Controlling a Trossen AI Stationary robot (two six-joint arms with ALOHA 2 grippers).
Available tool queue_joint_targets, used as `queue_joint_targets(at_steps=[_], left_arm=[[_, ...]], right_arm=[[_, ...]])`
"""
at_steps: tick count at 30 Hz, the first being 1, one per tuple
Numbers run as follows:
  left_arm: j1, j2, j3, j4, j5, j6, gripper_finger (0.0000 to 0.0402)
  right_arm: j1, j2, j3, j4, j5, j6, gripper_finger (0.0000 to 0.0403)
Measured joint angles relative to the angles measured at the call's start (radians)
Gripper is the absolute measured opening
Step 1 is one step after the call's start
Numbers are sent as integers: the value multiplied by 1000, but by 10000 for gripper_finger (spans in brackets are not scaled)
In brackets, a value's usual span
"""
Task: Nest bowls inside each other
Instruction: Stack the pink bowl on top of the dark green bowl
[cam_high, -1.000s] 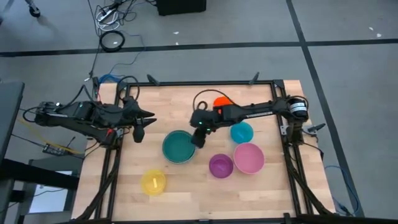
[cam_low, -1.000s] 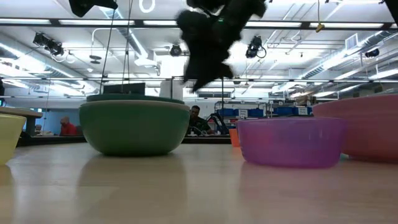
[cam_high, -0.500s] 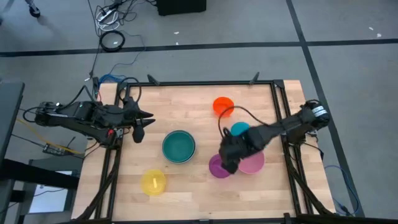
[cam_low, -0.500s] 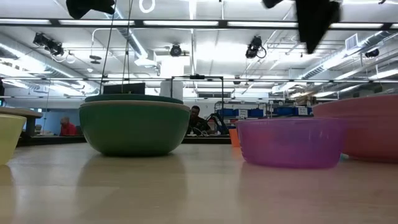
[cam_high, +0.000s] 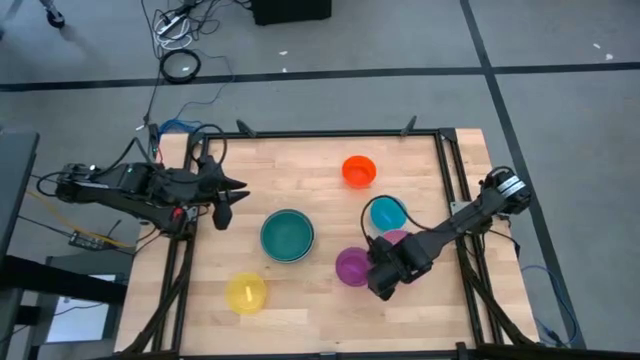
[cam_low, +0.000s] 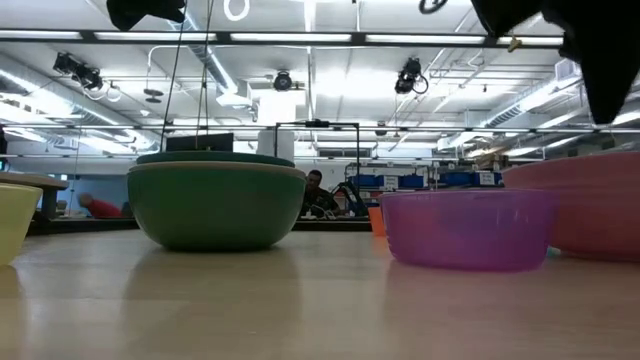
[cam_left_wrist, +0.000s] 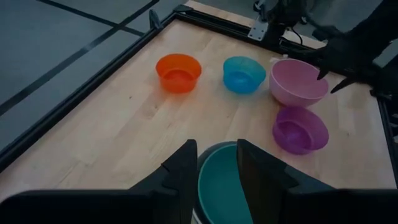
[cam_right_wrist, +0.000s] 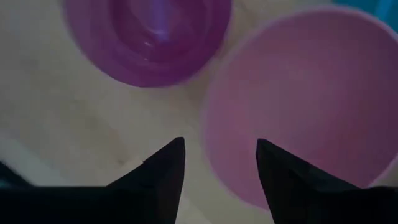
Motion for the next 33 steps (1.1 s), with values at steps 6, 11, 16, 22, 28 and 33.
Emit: queue_joint_targets(at_steps=[6, 11, 16, 22, 28, 33], left_arm=[[0, 0, 0, 0, 0, 7, 122], [0, 0, 0, 0, 0, 13, 122], [0, 0, 0, 0, 0, 13, 122], [0, 0, 0, 0, 0, 13, 122], [0, 0, 0, 0, -26, 15, 122], [0, 0, 0, 3, -30, 15, 122]], right_arm=[[0, 0, -123, 185, -22, 7, 185], [5, 0, -226, 324, -16, 24, 184], [2, 0, -289, 327, -26, 19, 150], [9, 0, -249, 316, -120, -68, 17], [38, 0, -45, 117, -96, -84, 2], [-30, 0, 107, 131, 75, -235, 1]])
